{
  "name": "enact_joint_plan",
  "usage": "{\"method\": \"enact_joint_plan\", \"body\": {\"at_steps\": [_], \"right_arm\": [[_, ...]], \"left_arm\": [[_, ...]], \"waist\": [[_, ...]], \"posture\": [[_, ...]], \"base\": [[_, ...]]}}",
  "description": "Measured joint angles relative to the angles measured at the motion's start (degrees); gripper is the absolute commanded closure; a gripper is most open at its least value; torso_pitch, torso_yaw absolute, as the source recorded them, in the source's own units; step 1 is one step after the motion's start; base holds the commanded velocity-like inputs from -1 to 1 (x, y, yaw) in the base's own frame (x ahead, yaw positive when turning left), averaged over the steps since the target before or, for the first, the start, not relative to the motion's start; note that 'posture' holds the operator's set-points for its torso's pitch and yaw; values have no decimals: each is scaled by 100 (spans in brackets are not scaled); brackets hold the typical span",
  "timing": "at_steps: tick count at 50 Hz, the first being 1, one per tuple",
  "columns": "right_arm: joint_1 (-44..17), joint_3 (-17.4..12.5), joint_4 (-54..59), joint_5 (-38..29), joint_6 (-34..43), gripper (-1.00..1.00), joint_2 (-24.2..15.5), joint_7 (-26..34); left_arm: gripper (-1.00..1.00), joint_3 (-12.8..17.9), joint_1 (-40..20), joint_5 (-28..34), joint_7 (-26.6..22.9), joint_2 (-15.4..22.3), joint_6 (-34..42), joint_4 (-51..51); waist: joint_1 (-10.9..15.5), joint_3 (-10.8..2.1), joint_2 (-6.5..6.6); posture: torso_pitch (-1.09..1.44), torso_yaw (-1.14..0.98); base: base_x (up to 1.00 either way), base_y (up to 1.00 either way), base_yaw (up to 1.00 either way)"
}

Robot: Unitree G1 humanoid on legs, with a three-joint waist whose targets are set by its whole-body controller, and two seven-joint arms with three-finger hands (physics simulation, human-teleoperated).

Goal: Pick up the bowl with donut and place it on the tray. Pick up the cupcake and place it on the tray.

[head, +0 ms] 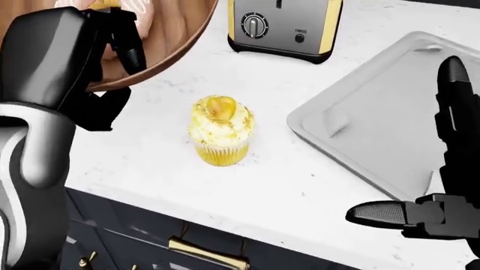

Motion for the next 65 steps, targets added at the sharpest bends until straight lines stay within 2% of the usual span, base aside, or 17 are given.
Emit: {"method": "enact_joint_plan", "body": {"at_steps": [3,9,12,15,22,25,29,34,37,42,47,53,54,57,60,62,65], "right_arm": [[1,30,11,-43,-2,-100,15,-20],[-50,78,-48,-41,-39,-100,6,7],[-34,152,-34,-53,1,-100,45,7],[-73,224,-38,-57,94,-100,35,18],[-95,164,-98,-76,85,-100,37,16],[-93,150,-78,-69,51,-100,38,29],[-55,35,1,-102,101,-100,19,-42],[-81,38,7,-84,11,-100,6,-40],[-77,32,70,-85,-39,-100,-1,-18],[-58,138,53,-31,86,-100,40,-27],[-110,139,-42,-47,129,-100,-2,-45],[-53,175,-43,-152,51,-100,24,22],[-101,235,0,-169,66,-100,33,40],[-31,141,-10,-235,56,-100,33,45],[83,-85,143,-333,110,-100,36,-36],[60,-91,94,-358,104,-100,46,-66],[34,9,2,-341,12,-100,56,-27]], "left_arm": [[100,-82,10,-32,-5,-11,-79,-41],[100,46,44,-21,-60,48,-36,-193],[100,154,106,-10,-28,101,4,-290],[100,232,167,11,-35,131,93,-156],[100,159,65,38,-89,101,125,-252],[100,131,2,32,-82,100,78,-282],[100,-33,48,-4,-79,26,-20,-224],[100,0,-4,-17,-158,36,-11,-259],[100,33,-46,-2,-119,46,0,-312],[100,145,61,20,-84,80,59,-233],[100,185,62,-10,-115,105,137,-76],[100,161,5,10,0,85,66,-277],[100,224,50,20,7,122,77,-286],[100,292,-38,74,-10,105,172,-202],[100,20,56,48,-28,-24,97,-90],[100,-103,49,6,-91,-35,14,-34],[100,-113,-14,-27,-145,-25,-60,-98]], "waist": [[24,-41,-61],[-71,18,242],[-55,27,133],[58,-41,241],[32,-65,-87],[-8,-107,-356],[-99,-72,-304],[-114,90,-41],[-170,62,217],[3,77,48],[68,6,292],[175,74,112],[200,82,2],[151,87,-511],[-140,70,-401],[-217,65,-217],[-206,181,57]], "posture": [[0,0],[0,0],[0,0],[0,0],[0,0],[0,0],[0,0],[0,0],[0,0],[0,0],[0,0],[0,0],[0,0],[0,0],[0,0],[0,0],[0,0]], "base": [[-15,0,0],[-5,0,0],[-17,0,0],[-29,2,0],[-30,5,0],[-30,5,0],[-15,2,0],[0,0,0],[0,0,0],[0,-3,0],[0,-40,0],[0,-52,-17],[0,0,-100],[0,0,-100],[0,0,-100],[0,0,-100],[0,0,-100]]}}
